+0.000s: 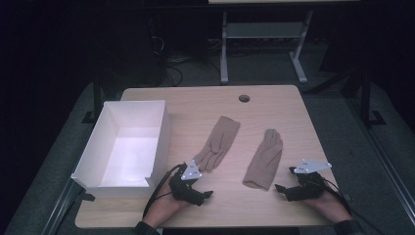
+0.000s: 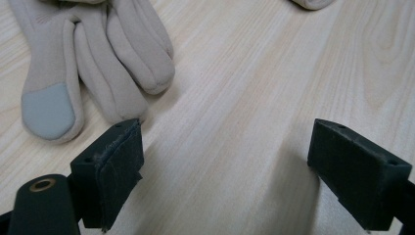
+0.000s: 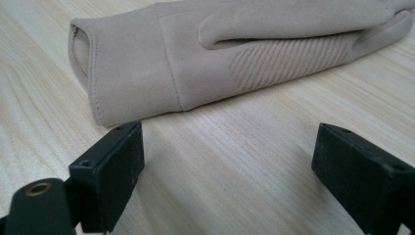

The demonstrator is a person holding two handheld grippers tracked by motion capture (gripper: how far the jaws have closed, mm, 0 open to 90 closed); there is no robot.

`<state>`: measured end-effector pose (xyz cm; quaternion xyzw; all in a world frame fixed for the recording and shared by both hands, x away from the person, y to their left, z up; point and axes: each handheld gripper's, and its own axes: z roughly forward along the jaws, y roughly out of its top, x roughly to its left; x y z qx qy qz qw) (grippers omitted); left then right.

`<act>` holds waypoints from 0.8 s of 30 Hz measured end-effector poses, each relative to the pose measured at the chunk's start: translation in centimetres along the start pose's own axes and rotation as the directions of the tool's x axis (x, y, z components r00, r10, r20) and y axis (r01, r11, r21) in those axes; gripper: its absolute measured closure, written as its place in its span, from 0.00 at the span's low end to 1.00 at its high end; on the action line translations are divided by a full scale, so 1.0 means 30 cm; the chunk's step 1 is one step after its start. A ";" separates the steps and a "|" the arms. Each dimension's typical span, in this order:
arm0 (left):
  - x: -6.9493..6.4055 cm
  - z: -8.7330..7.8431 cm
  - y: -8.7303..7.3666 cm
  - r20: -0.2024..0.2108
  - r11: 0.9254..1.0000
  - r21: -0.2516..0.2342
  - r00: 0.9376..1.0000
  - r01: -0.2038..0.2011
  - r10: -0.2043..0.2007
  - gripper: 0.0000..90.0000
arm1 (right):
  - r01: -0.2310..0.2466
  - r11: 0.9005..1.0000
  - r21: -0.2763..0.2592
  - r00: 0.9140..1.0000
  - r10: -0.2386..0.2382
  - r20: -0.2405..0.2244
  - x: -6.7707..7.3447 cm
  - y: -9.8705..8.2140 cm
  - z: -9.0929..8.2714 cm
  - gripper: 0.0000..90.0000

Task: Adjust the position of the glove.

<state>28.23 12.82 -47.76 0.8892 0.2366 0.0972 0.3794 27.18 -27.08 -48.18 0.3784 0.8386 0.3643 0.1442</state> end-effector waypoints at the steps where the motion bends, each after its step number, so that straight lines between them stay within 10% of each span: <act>1: 0.000 0.001 0.002 -0.003 1.000 0.001 1.000 0.002 -0.002 0.14 | 0.000 1.000 0.000 1.000 0.000 0.000 0.000 0.000 0.000 0.13; 15: 0.001 0.002 0.002 -0.006 1.000 -0.001 1.000 0.003 -0.003 0.14 | -0.017 1.000 0.002 1.000 0.017 -0.021 -0.007 0.036 -0.026 0.35; 24: -0.001 0.003 0.002 -0.008 1.000 -0.005 1.000 0.008 -0.008 0.14 | -0.032 0.999 -0.036 0.995 0.029 -0.091 -0.018 0.103 -0.017 0.84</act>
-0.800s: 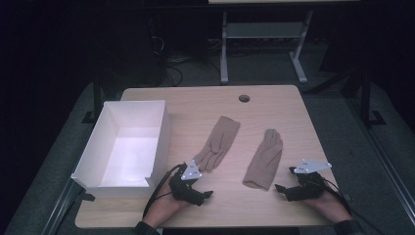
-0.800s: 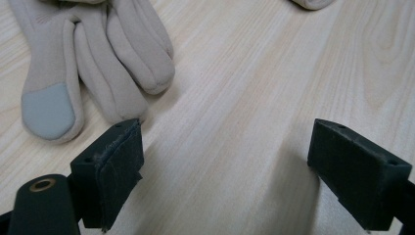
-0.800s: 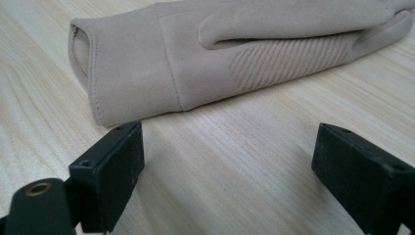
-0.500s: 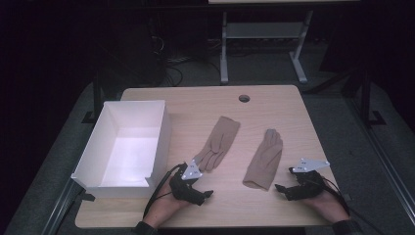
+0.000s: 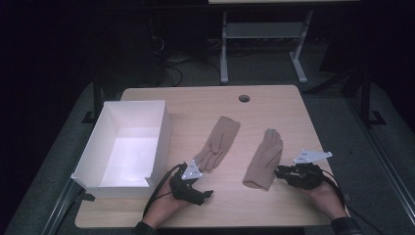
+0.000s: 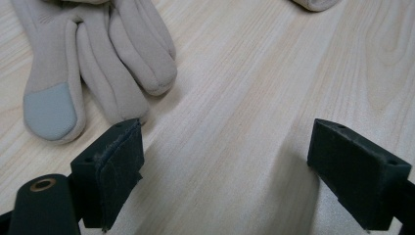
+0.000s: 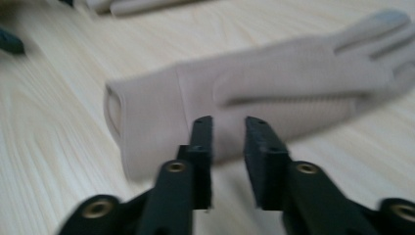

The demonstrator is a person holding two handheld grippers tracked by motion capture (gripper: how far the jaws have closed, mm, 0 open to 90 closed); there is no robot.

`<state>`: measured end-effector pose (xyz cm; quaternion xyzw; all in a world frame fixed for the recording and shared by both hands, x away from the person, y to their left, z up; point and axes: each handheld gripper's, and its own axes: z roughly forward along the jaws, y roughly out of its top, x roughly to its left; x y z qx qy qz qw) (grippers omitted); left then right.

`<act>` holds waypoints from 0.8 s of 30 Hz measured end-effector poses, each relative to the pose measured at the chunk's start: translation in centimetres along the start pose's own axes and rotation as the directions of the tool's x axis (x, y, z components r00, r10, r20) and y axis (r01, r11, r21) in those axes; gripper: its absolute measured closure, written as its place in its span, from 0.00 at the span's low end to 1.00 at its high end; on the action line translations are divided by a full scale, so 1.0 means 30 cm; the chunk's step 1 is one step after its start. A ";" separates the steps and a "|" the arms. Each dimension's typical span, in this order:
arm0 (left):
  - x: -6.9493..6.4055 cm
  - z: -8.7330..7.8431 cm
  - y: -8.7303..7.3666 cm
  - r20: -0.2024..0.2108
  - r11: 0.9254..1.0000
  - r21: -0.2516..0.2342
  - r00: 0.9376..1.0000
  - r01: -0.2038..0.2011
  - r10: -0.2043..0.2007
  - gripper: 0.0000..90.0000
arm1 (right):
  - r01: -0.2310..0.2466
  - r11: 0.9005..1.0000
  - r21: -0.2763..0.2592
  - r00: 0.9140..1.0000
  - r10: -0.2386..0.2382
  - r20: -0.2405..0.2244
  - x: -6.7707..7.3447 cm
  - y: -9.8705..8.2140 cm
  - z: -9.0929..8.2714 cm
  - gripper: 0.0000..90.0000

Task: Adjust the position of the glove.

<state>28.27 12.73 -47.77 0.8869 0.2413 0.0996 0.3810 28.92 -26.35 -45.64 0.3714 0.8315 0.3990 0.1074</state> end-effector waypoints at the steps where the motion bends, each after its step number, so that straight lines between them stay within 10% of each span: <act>1: 0.002 0.000 0.001 -0.001 1.000 0.000 1.000 -0.007 0.007 0.14 | 0.004 1.000 -0.015 1.000 -0.004 -0.019 0.002 0.031 0.011 0.93; 24: 0.001 -0.001 0.001 0.000 1.000 0.005 1.000 -0.004 0.004 0.14 | -0.002 1.000 -0.006 1.000 0.002 0.027 -0.097 0.205 0.178 1.00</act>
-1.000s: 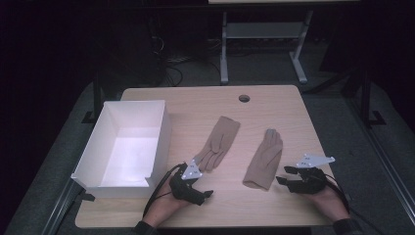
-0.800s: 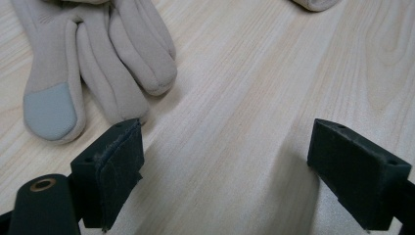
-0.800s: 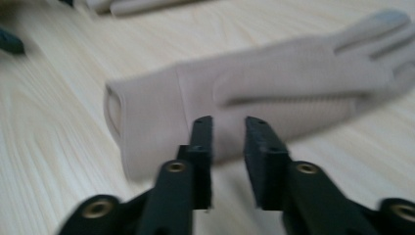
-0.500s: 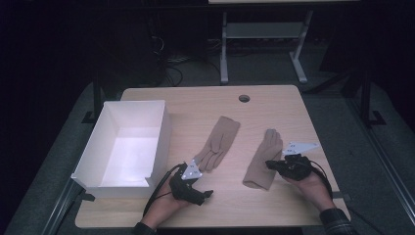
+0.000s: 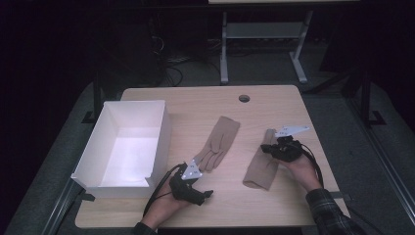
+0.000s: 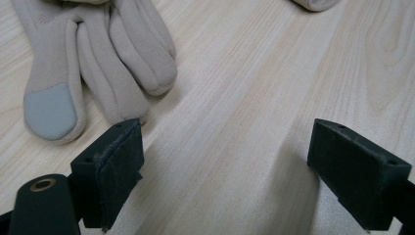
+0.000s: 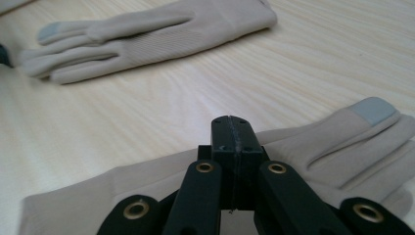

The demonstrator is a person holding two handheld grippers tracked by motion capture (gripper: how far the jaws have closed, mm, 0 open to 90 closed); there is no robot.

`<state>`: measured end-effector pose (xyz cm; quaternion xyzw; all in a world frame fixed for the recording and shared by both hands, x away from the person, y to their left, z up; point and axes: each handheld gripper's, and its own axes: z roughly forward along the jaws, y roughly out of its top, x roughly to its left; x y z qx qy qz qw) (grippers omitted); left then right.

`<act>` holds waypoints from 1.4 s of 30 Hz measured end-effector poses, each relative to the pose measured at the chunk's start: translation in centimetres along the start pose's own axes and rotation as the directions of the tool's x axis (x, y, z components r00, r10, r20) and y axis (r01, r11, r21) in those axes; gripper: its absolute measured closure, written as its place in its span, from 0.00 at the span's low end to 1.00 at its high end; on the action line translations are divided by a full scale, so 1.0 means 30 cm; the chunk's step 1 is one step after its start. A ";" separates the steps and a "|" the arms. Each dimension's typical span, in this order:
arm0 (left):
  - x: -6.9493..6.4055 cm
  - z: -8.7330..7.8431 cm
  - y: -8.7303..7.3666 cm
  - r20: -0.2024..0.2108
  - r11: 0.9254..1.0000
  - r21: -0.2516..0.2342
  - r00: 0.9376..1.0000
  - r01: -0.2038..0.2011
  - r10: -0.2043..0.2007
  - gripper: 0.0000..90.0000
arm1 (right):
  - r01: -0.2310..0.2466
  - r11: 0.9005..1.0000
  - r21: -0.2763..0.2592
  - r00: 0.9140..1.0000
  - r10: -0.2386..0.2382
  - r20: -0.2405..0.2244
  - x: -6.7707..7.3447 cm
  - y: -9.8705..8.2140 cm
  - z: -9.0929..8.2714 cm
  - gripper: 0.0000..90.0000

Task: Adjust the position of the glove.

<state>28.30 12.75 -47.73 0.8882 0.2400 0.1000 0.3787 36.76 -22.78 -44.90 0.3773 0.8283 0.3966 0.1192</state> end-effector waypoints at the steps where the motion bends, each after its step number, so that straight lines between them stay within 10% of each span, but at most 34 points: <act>1: 0.000 0.000 0.000 0.000 1.000 0.000 1.000 0.000 0.000 0.14 | -0.002 1.000 0.002 1.000 0.002 0.004 -0.005 0.002 0.006 1.00; 20: 0.000 0.000 0.000 0.000 1.000 0.000 1.000 0.000 0.000 0.14 | -0.016 0.997 0.079 1.000 0.015 0.021 -0.018 0.007 0.110 1.00; 42: 0.000 0.000 0.000 0.000 1.000 0.000 1.000 0.000 0.000 0.14 | 0.094 0.990 0.103 0.989 -0.081 -0.122 0.089 -0.001 0.112 1.00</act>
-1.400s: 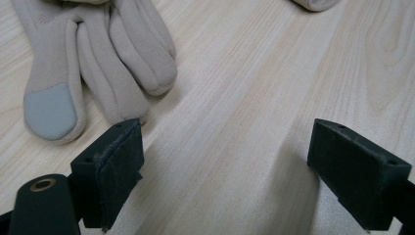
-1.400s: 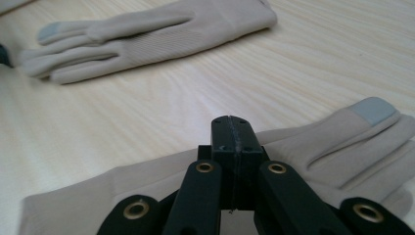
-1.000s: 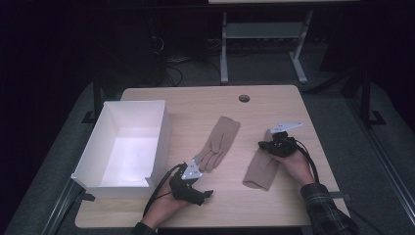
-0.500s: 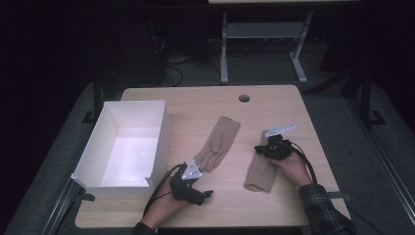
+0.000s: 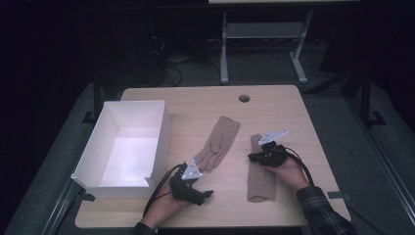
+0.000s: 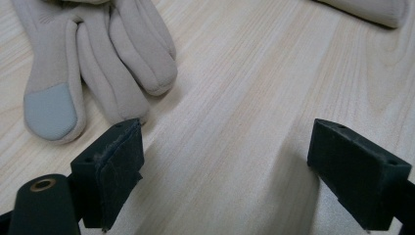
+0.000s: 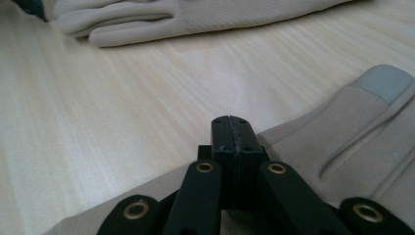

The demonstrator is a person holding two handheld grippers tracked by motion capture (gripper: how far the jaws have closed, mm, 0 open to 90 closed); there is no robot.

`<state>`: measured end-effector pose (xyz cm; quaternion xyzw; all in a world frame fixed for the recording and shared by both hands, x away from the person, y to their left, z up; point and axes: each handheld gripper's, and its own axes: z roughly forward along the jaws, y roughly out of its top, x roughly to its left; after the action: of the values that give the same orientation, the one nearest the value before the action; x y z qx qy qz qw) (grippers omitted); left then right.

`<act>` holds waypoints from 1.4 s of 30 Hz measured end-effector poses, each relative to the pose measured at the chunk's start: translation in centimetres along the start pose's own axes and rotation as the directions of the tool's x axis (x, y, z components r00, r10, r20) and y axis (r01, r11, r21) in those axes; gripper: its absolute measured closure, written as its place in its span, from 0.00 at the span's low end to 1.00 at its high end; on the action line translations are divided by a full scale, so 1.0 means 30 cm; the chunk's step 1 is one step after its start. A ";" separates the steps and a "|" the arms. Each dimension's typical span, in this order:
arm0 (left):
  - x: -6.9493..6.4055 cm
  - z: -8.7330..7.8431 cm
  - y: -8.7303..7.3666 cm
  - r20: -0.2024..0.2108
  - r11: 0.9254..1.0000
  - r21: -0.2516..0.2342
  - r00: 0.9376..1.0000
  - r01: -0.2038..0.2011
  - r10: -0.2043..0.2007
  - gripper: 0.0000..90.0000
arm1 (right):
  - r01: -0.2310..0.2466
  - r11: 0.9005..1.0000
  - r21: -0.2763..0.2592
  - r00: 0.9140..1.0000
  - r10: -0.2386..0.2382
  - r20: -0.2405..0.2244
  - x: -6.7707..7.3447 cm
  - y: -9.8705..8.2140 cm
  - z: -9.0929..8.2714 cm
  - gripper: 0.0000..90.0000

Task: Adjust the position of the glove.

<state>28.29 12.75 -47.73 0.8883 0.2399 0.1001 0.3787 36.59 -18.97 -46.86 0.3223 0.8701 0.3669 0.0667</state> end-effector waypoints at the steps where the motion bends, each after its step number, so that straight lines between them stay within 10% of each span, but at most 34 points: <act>1: 0.000 0.000 0.000 0.000 1.000 0.001 1.000 0.001 -0.001 0.14 | 0.005 1.000 0.004 1.000 -0.005 -0.003 0.006 0.000 0.000 1.00; 18: 0.000 0.000 0.000 0.000 1.000 0.000 1.000 -0.001 0.001 0.14 | 0.032 0.999 -0.040 0.999 -0.031 0.015 0.052 -0.013 -0.085 1.00; 42: 0.000 0.001 -0.001 -0.001 1.000 -0.005 1.000 0.001 -0.001 0.14 | 0.016 0.999 0.034 1.000 -0.017 0.023 0.068 -0.135 -0.134 1.00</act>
<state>28.29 12.74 -47.77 0.8873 0.2401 0.1008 0.3807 31.49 -22.24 -46.46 0.3203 0.8779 0.3479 0.0747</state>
